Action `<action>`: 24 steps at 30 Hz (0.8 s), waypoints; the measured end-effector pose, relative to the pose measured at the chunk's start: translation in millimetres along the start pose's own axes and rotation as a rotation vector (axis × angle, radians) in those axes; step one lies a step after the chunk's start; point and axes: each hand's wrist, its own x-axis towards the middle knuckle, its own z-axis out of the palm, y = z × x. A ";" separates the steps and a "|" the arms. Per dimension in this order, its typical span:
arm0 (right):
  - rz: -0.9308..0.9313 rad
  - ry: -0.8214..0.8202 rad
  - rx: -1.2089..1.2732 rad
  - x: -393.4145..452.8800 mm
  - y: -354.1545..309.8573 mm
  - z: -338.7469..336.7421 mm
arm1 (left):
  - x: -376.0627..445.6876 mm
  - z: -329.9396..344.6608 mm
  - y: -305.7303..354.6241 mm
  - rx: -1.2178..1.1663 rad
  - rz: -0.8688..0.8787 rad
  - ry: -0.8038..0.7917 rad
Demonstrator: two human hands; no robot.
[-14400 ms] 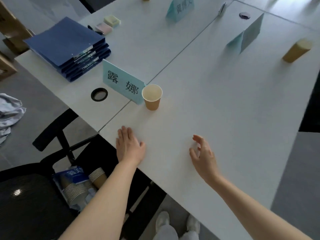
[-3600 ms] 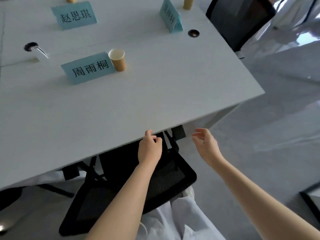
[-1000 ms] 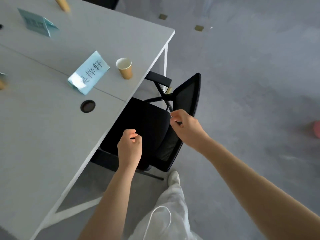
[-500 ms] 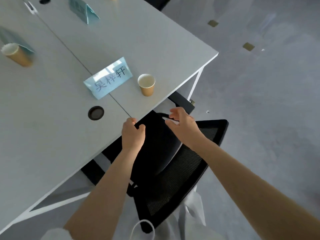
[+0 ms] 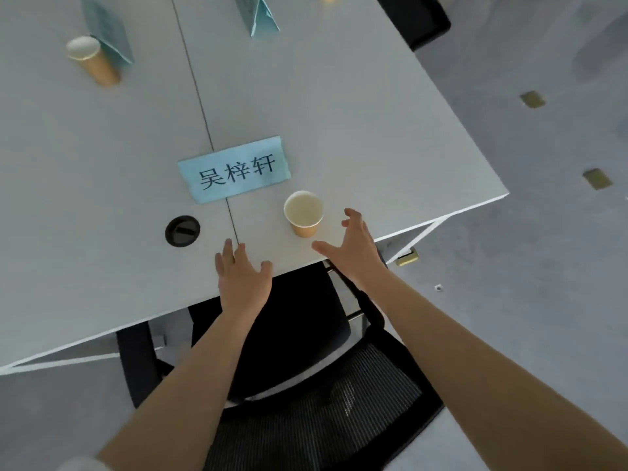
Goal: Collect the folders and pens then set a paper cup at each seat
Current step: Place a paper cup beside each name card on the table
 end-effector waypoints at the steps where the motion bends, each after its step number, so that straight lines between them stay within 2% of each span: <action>1: -0.011 -0.012 0.002 8.5 -1.3 -0.9 | 5.9 1.6 3.0 0.008 -0.012 0.021; 6: -0.084 -0.033 0.010 42.0 -5.4 5.6 | 36.0 10.9 15.7 -0.009 -0.064 0.115; 11: -0.166 -0.045 -0.020 62.5 2.0 24.3 | 62.2 29.4 11.4 0.081 -0.107 0.098; 16: -0.188 0.026 0.015 73.2 7.9 36.3 | 75.7 47.8 10.6 0.190 -0.135 0.061; 20: -0.160 0.053 0.063 76.6 10.2 36.4 | 79.2 58.1 21.2 0.239 -0.201 0.076; 24: -0.164 0.146 0.110 96.0 5.4 25.9 | 84.1 63.6 31.1 0.257 -0.268 0.094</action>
